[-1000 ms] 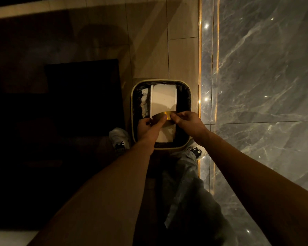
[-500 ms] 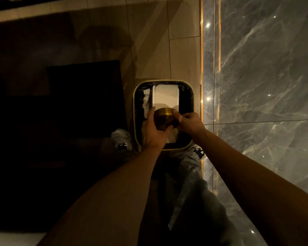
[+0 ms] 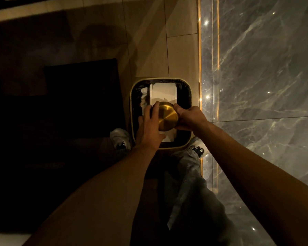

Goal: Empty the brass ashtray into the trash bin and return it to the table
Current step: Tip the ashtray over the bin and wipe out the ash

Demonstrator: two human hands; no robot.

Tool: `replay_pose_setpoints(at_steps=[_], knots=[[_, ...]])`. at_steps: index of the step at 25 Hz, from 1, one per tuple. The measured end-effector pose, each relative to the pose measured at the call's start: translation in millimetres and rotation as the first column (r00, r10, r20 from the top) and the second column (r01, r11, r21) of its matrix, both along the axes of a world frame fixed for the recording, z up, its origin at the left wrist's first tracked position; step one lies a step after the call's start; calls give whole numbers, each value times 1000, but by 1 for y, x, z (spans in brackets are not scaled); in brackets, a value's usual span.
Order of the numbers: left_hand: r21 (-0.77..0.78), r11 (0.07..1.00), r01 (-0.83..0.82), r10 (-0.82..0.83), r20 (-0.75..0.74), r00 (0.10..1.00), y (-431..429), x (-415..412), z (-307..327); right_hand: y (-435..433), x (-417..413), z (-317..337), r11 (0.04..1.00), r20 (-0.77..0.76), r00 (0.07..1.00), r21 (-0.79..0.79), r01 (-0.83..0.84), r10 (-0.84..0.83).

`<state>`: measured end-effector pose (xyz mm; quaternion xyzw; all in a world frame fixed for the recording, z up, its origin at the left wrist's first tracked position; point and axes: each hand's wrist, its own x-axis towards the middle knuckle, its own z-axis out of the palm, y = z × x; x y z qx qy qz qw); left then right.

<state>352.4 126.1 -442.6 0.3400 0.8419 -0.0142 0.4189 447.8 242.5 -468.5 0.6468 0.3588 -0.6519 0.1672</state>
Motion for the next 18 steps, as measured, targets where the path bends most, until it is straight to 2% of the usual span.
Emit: replay_pose_setpoints(at_steps=[7, 14, 18], knots=[[-78, 962, 262, -268, -89, 959, 7, -4, 1, 18, 6, 16, 995, -12, 1000, -100, 10, -12], [-101, 934, 343, -354, -124, 927, 17, -5, 3, 27, 8, 25, 993, -31, 999, -115, -16, 12], [-43, 919, 392, -393, -151, 907, 16, -8, 0, 23, 14, 24, 994, -96, 994, -93, -53, 44]])
